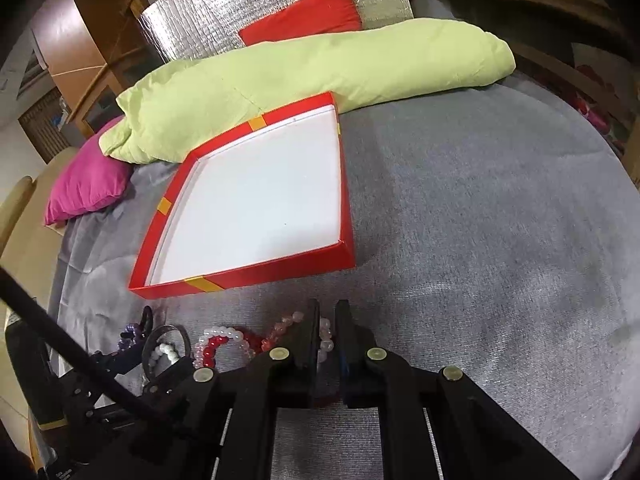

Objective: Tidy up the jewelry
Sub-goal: 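Grasp the silver bangle with the left tool while the right tool grasps the pink bead bracelet, then carry the silver bangle into the red box with the left tool while the right tool drops the pink bracelet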

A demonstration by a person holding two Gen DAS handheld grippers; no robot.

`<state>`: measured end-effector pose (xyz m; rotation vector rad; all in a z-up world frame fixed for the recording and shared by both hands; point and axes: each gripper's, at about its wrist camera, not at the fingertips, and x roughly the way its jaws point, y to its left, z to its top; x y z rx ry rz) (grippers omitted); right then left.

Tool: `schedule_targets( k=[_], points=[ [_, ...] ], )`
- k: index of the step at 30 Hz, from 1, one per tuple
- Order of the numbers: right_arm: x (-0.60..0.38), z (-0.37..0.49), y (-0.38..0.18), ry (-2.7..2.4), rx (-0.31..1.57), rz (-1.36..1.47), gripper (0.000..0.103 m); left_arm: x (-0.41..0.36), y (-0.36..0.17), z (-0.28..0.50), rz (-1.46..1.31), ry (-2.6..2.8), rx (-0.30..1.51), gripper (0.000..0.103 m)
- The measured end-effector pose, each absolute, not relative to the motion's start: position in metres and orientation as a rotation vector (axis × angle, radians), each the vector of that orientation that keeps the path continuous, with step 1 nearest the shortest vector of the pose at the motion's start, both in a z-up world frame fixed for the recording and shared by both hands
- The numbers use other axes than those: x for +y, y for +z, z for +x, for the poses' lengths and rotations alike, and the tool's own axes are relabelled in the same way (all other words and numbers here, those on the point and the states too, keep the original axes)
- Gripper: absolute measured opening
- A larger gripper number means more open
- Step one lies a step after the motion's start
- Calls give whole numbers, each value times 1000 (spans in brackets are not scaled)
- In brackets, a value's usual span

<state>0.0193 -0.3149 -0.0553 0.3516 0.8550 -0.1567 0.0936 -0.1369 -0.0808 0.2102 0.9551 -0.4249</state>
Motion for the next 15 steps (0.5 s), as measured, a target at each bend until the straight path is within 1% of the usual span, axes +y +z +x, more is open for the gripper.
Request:
schedule_targets(
  k=[5,9,15],
  points=[
    [-311,16,-46,-122,800,370,9,-129,-60,88,222,-417,881,62],
    [-307,14,-35,-72,730,403,9,-114,-32,83,180,-431,794,62],
    [-299,21,-23,24,639,470,9,-96,-7,109,149,-379,733,62]
  ],
)
